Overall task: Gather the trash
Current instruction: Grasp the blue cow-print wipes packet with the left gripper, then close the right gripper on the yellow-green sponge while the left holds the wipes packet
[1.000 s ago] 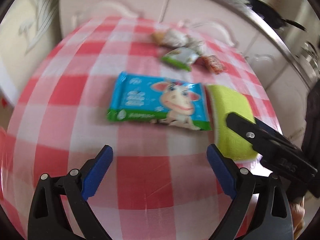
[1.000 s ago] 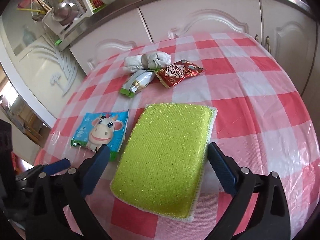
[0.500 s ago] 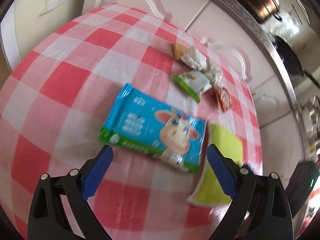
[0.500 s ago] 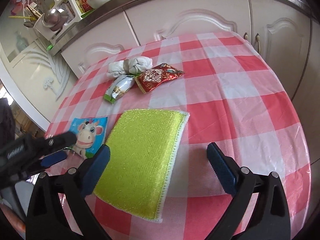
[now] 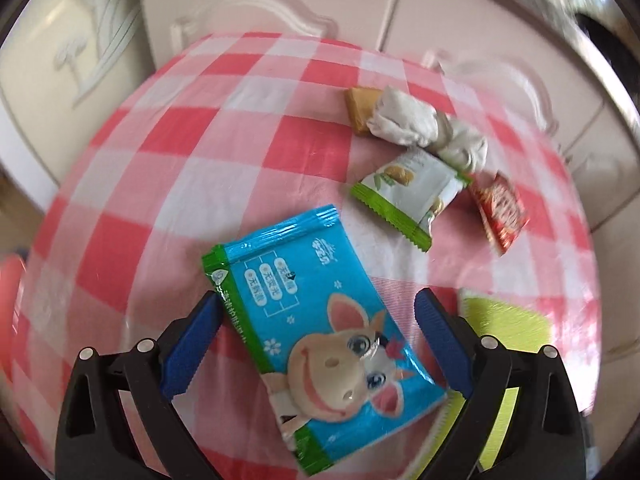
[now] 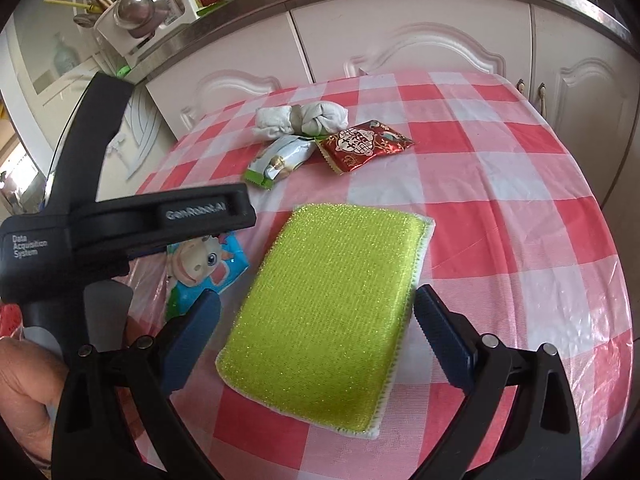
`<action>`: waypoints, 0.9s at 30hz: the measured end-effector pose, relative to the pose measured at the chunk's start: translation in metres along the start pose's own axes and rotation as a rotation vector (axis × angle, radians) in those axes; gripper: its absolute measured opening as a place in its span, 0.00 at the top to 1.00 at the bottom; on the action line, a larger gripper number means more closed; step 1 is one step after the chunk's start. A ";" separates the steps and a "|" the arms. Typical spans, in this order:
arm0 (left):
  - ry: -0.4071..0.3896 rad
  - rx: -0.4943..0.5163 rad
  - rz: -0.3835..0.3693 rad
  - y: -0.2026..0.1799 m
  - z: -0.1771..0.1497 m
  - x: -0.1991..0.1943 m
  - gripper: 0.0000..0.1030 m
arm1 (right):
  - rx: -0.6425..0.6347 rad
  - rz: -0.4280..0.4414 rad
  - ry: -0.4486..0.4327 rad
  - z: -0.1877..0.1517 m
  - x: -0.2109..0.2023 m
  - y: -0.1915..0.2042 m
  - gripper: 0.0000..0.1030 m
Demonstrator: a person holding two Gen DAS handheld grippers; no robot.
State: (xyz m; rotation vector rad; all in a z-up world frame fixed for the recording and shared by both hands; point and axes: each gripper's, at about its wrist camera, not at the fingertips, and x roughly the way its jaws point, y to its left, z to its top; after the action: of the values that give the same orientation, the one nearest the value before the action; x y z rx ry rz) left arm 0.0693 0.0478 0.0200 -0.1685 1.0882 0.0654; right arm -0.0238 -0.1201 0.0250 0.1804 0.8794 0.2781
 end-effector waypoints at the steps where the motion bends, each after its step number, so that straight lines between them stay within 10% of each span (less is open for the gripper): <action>1: -0.002 0.028 0.016 -0.002 0.000 0.001 0.08 | -0.002 -0.002 0.005 0.000 0.002 0.000 0.05; 19: -0.077 0.093 -0.006 0.015 -0.017 -0.021 0.44 | -0.061 -0.058 0.024 0.005 0.014 0.011 0.04; 27: -0.091 0.034 -0.046 0.039 -0.026 -0.031 0.47 | -0.061 -0.054 0.003 0.008 0.011 0.006 0.25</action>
State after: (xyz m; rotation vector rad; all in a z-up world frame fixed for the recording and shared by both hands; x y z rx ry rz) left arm 0.0268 0.0825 0.0310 -0.1582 0.9939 0.0135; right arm -0.0119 -0.1110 0.0236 0.0991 0.8764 0.2548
